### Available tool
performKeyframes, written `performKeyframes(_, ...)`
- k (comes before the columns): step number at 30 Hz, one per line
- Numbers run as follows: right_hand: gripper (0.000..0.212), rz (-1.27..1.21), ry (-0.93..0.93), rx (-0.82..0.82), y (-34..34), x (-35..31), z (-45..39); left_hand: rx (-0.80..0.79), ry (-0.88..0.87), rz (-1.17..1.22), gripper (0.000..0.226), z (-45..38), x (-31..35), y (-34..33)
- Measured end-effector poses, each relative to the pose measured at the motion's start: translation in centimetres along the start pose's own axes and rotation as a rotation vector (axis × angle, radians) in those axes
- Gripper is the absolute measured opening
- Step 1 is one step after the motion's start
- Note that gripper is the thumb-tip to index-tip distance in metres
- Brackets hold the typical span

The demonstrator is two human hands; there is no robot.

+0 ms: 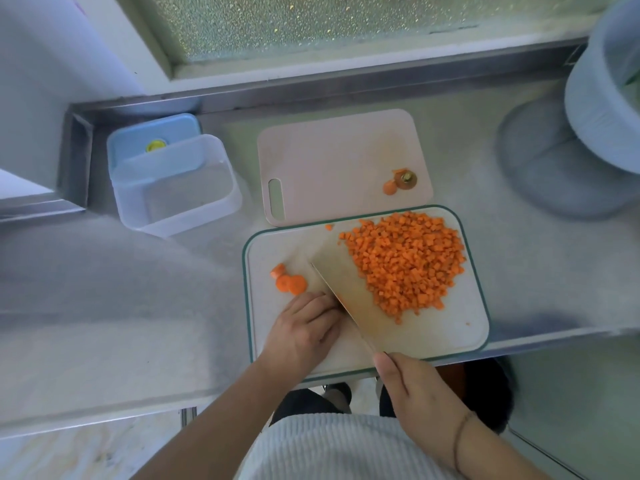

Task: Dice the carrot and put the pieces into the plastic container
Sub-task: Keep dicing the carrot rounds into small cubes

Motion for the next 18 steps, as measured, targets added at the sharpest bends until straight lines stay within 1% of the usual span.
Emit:
performKeyframes(1,0.062,-0.018,-0.004,0.008,0.0,-0.1,0.0,0.004,0.006,0.000,0.007,0.1,0.0,0.1)
performKeyframes(4,0.072,-0.043,-0.020,-0.012,0.4,0.7,1.1,0.024,0.026,-0.035,0.010,0.3,-0.1,0.3)
performKeyframes(7,0.057,0.008,-0.047,-0.063,0.4,1.5,2.1,0.057,0.001,-0.096,0.008,0.5,0.0,0.5)
performKeyframes(8,0.057,0.023,-0.050,-0.074,0.3,1.6,2.1,0.060,0.000,-0.096,0.006,0.4,0.0,0.5)
performKeyframes(11,0.076,0.016,-0.043,-0.102,-0.1,1.1,1.7,0.056,0.007,-0.071,0.003,0.4,-0.1,0.4)
performKeyframes(12,0.080,-0.004,-0.035,-0.087,-0.3,1.1,1.4,0.052,0.005,-0.064,0.004,0.4,0.0,0.4)
performKeyframes(13,0.077,-0.019,-0.025,-0.064,-0.4,0.9,1.1,0.053,0.000,-0.062,0.004,0.3,0.0,0.5)
performKeyframes(15,0.063,-0.038,-0.004,-0.020,-0.3,0.3,0.8,0.063,-0.008,-0.076,0.009,0.3,0.0,0.7)
performKeyframes(16,0.060,-0.058,0.005,-0.002,-0.2,0.2,0.7,0.066,-0.012,-0.079,0.010,0.3,0.1,0.9)
performKeyframes(18,0.067,-0.082,0.026,-0.005,0.0,0.6,1.1,0.068,-0.016,-0.081,0.009,0.5,0.2,1.3)
Point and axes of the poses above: each hand's wrist, its own z-axis away from the middle knuckle, its own y-axis out of the back of the hand, x = y × z, the point moved 4 cm from there along -z, towards the middle knuckle, and after that the axes turned 12 degrees about x, right-handed, at the moved point
